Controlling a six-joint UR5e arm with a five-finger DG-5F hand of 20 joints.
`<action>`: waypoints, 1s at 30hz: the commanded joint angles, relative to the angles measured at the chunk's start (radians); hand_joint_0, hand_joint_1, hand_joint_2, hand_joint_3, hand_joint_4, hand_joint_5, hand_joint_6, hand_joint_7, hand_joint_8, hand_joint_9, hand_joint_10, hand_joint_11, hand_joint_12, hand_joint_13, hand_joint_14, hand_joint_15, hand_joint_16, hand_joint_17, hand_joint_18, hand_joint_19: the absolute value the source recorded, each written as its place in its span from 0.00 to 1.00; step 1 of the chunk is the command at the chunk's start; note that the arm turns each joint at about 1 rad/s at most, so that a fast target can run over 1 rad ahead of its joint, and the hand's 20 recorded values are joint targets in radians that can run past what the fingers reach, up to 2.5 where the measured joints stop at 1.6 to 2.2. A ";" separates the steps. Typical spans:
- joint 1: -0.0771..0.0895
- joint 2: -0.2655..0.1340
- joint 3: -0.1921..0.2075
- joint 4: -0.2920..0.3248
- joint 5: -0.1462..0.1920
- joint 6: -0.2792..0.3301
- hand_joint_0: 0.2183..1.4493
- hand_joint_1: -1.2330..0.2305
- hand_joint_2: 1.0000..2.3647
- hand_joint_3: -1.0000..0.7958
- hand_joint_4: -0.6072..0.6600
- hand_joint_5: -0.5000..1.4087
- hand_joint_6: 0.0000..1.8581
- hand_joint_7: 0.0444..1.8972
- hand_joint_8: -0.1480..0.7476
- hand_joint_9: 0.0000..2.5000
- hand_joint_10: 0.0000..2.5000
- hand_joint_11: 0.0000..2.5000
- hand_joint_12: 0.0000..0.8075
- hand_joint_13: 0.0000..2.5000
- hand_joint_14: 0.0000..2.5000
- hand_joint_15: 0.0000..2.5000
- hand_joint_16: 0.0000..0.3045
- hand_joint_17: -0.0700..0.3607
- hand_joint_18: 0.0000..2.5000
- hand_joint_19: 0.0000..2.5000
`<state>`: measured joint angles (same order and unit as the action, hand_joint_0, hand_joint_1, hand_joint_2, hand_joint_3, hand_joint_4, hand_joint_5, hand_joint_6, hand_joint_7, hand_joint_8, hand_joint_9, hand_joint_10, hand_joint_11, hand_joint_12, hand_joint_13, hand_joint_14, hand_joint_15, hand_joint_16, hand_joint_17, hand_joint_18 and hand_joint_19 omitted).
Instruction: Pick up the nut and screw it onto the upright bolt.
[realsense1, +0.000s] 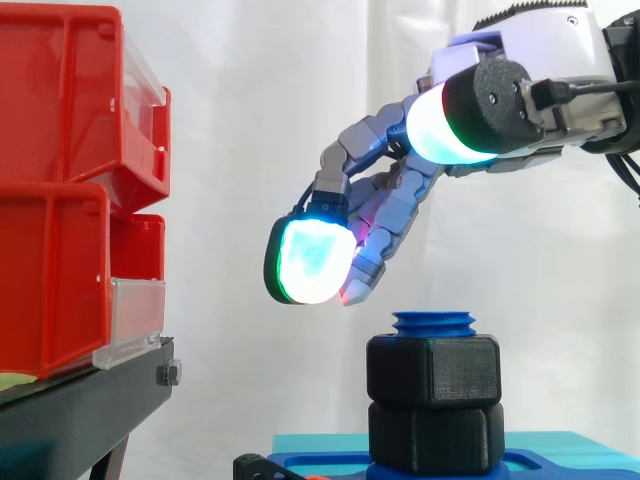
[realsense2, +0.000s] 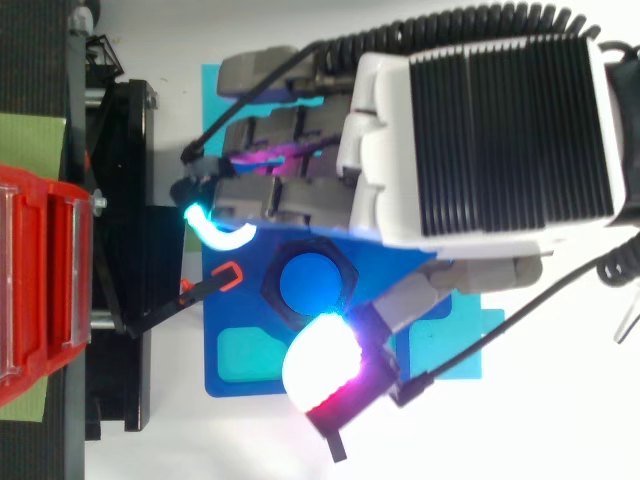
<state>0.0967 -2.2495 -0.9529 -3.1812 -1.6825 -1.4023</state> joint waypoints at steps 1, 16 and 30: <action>0.018 -0.001 -0.017 0.033 0.003 0.002 0.23 0.77 0.00 0.28 0.64 0.19 0.27 0.35 0.45 0.33 0.00 0.00 0.37 0.23 0.00 0.00 0.10 0.33 0.09 0.00; 0.061 -0.001 -0.098 0.124 0.053 0.039 0.23 0.78 0.00 0.28 0.64 0.20 0.27 0.37 0.45 0.32 0.00 0.00 0.38 0.22 0.00 0.00 0.11 0.33 0.08 0.00; 0.063 -0.002 -0.102 0.127 0.053 0.040 0.24 0.78 0.00 0.28 0.65 0.20 0.27 0.38 0.45 0.32 0.00 0.00 0.38 0.22 0.00 0.00 0.10 0.33 0.08 0.00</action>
<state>0.1583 -2.2508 -1.0552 -3.0549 -1.6292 -1.3638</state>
